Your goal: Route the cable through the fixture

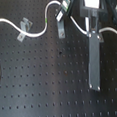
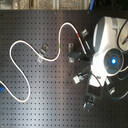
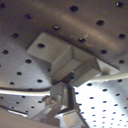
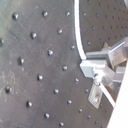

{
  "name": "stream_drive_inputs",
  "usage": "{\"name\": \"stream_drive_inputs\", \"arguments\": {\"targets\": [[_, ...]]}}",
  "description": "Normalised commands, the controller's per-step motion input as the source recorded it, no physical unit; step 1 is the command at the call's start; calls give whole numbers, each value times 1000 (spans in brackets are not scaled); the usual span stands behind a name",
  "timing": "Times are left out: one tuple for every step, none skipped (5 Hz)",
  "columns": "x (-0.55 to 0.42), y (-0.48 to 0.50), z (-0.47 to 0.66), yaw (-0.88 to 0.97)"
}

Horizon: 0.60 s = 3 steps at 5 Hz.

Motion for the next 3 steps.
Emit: {"name": "stream_drive_inputs", "arguments": {"targets": [[298,-287,-601,-157],[307,-289,-620,-226],[138,-327,-260,-363]]}}
